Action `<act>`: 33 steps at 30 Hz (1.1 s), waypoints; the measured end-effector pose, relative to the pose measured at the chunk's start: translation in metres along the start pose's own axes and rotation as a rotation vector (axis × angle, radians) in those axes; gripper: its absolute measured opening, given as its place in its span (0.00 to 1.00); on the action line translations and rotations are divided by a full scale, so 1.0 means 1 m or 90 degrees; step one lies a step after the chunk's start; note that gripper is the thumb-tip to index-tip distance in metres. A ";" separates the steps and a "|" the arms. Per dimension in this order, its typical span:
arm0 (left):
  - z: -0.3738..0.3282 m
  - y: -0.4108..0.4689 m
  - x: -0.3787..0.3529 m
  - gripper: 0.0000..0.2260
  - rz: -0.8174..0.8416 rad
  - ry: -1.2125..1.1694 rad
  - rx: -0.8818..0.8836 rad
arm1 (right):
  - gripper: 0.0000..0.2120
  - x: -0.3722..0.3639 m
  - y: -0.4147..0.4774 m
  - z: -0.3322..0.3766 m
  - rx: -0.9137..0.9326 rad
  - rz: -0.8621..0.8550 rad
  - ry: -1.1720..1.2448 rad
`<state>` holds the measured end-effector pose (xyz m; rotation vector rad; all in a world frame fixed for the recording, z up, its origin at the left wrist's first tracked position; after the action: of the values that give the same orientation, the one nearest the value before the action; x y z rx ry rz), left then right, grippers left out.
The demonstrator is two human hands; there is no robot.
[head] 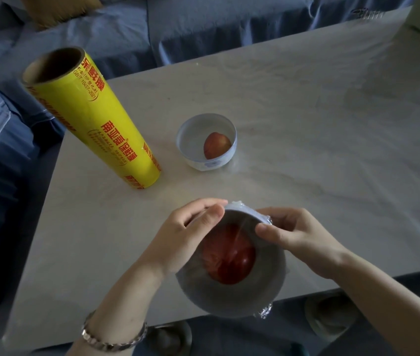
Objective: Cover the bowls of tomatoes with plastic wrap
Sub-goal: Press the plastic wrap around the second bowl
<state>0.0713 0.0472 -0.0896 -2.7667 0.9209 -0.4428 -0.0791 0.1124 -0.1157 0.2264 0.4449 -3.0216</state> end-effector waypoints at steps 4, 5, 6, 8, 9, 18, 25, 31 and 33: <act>0.003 -0.003 0.004 0.22 -0.108 -0.009 -0.041 | 0.17 -0.002 -0.001 0.013 -0.027 -0.003 -0.050; 0.004 -0.005 0.005 0.19 -0.129 -0.024 -0.041 | 0.20 -0.003 0.000 0.020 -0.025 -0.004 -0.083; 0.004 -0.007 0.006 0.16 -0.148 -0.032 -0.043 | 0.22 -0.002 0.003 0.026 -0.019 -0.014 -0.128; 0.002 -0.010 0.007 0.14 -0.177 -0.014 -0.047 | 0.25 0.002 0.009 0.038 -0.008 -0.048 -0.223; 0.001 -0.010 0.007 0.13 -0.185 -0.002 -0.045 | 0.25 0.005 0.013 0.041 -0.016 -0.065 -0.263; 0.002 -0.014 0.004 0.19 -0.155 0.050 -0.023 | 0.06 0.006 0.025 0.046 -0.176 0.107 -0.424; 0.005 -0.021 0.000 0.19 -0.106 0.047 -0.018 | 0.08 -0.007 0.019 0.036 -0.196 0.200 -0.415; 0.004 -0.025 0.001 0.18 -0.118 0.044 -0.023 | 0.10 -0.004 0.015 0.029 -0.223 0.143 -0.267; 0.004 -0.024 -0.001 0.16 -0.121 0.056 -0.020 | 0.13 -0.002 0.016 0.029 -0.205 0.100 -0.274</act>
<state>0.0856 0.0668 -0.0870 -2.8968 0.6893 -0.5902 -0.0793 0.0891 -0.0927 -0.3820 0.8064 -2.6811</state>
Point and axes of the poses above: each hand's wrist, its own y-axis towards the middle knuckle, its own x-axis out of the back of the hand, z = x × y, the point moved 7 cm from there along y, towards the middle knuckle, and after that the axes turned 3 degrees about z, right-handed, at the moved point
